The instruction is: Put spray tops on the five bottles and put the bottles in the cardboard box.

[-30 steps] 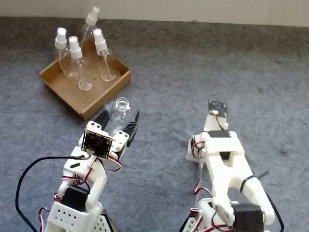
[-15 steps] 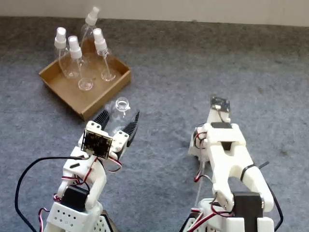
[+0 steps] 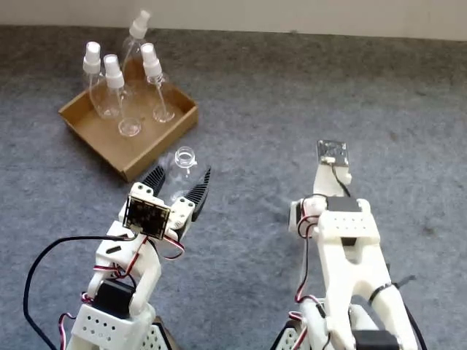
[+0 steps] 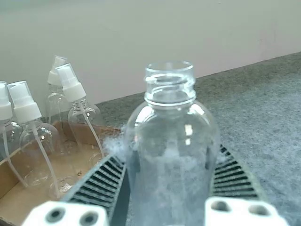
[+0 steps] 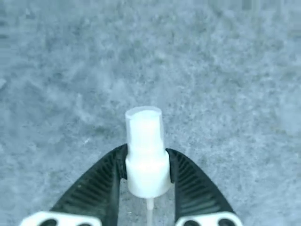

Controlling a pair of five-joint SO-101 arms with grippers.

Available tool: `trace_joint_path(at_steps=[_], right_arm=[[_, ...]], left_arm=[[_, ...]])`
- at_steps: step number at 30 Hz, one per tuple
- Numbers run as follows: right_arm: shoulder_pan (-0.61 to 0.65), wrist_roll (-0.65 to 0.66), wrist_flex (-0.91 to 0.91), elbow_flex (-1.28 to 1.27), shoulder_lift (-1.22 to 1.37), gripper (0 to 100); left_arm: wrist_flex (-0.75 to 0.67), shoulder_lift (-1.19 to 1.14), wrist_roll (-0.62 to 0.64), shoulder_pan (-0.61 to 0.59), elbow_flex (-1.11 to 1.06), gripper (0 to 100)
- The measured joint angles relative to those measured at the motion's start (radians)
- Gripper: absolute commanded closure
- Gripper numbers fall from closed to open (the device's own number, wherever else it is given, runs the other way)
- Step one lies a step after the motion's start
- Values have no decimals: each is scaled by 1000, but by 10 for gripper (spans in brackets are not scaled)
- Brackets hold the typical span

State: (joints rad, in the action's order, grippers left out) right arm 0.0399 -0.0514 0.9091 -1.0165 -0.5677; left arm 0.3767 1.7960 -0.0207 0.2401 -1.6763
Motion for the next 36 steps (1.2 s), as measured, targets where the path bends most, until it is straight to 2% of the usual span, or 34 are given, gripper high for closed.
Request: trace_joint_path(at_steps=[2, 9, 13, 22, 30, 36], right_arm=[[0, 0, 0, -2, -55, 973], [21, 0, 0, -2, -216, 973], [89, 0, 0, -2, -288, 973], [112, 0, 2, -2, -488, 971], [115, 0, -15, -2, -763, 971], [206, 0, -40, 3, -936, 971]], left_arm=[[0, 0, 0, 20, 0, 940], [75, 0, 0, 219, 0, 940], [86, 0, 0, 259, 0, 940], [216, 2, 0, 361, 0, 940], [238, 2, 0, 371, 0, 940], [238, 2, 0, 371, 0, 940]])
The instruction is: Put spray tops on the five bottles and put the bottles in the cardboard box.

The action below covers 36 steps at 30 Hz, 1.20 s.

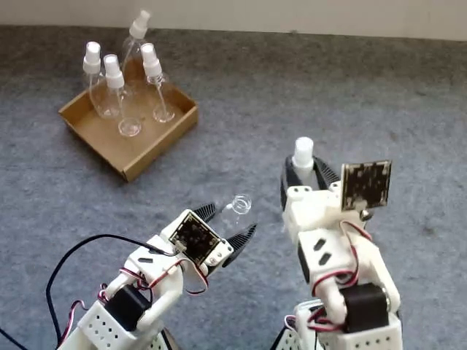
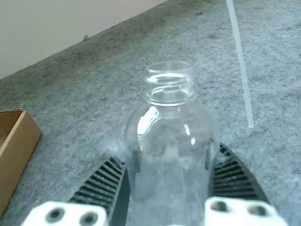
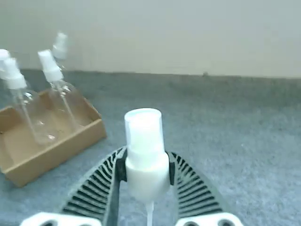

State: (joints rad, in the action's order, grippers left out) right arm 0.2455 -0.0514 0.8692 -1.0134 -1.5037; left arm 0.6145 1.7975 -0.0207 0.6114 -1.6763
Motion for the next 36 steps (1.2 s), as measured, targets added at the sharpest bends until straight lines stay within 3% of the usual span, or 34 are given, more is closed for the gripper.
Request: trace_joint_path(at_steps=[8, 14, 23, 36], right_arm=[[199, 0, -2, 127, -144, 971], [206, 0, -2, 201, -178, 971], [210, 0, -2, 252, -235, 971], [210, 6, -2, 31, -324, 971]], left_arm=[[0, 0, 0, 52, 0, 940], [46, 0, 0, 135, 0, 940], [49, 0, 0, 137, 0, 940], [49, 0, 0, 137, 0, 940]])
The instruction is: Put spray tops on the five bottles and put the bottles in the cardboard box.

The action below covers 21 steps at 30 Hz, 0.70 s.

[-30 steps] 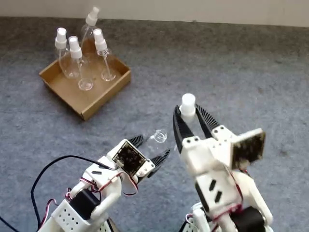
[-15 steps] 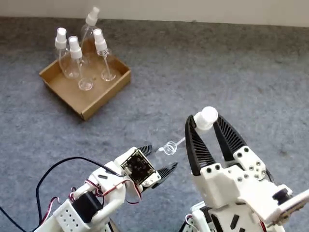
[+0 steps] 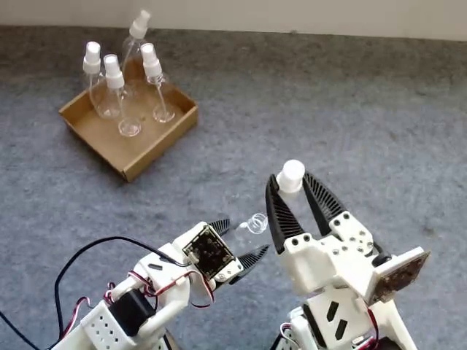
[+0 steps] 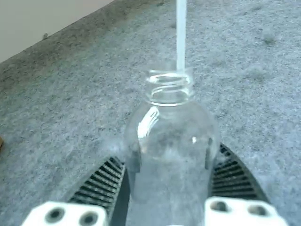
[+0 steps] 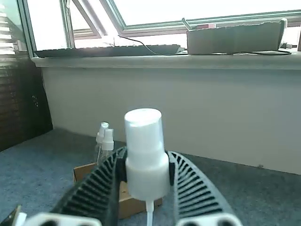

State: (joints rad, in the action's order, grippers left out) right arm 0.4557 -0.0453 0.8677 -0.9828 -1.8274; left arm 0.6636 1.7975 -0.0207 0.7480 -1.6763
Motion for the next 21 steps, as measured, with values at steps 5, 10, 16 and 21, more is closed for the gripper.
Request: trace_joint_path(at_steps=[5, 10, 16, 21], right_arm=[[0, 0, -75, -2, 0, 971], [0, 0, -123, -2, 0, 971], [0, 0, -124, -63, -3, 971], [2, 0, -123, -118, 0, 971]], left_arm=[[0, 0, 0, 0, 0, 940], [0, 0, 0, 0, 0, 940], [2, -2, 0, 0, 0, 940], [0, 6, 0, 0, 0, 940]])
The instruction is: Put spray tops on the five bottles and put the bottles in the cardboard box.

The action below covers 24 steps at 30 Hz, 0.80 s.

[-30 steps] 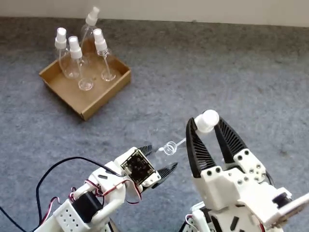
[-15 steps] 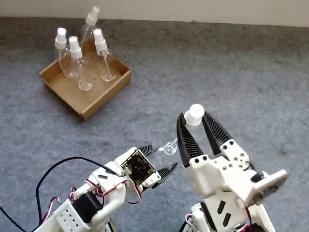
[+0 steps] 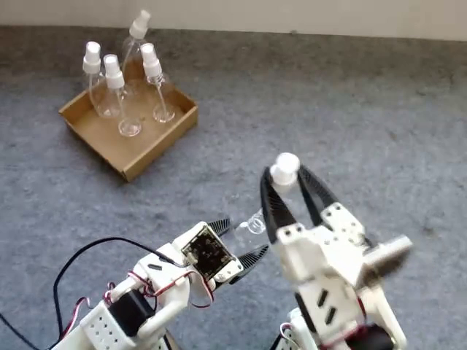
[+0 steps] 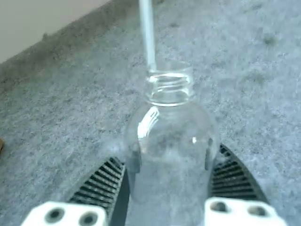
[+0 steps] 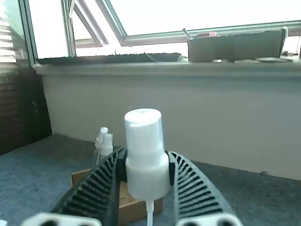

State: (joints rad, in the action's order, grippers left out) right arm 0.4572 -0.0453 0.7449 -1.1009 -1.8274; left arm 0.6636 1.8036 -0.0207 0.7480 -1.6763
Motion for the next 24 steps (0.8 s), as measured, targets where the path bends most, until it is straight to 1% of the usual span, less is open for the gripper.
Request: trace_joint_path(at_steps=[12, 24], right_arm=[[-2, 0, 0, -35, -3, 971], [-2, 0, 0, 104, -5, 971]], left_arm=[[0, 0, 0, 0, 0, 940], [0, 0, 0, 0, 0, 940]])
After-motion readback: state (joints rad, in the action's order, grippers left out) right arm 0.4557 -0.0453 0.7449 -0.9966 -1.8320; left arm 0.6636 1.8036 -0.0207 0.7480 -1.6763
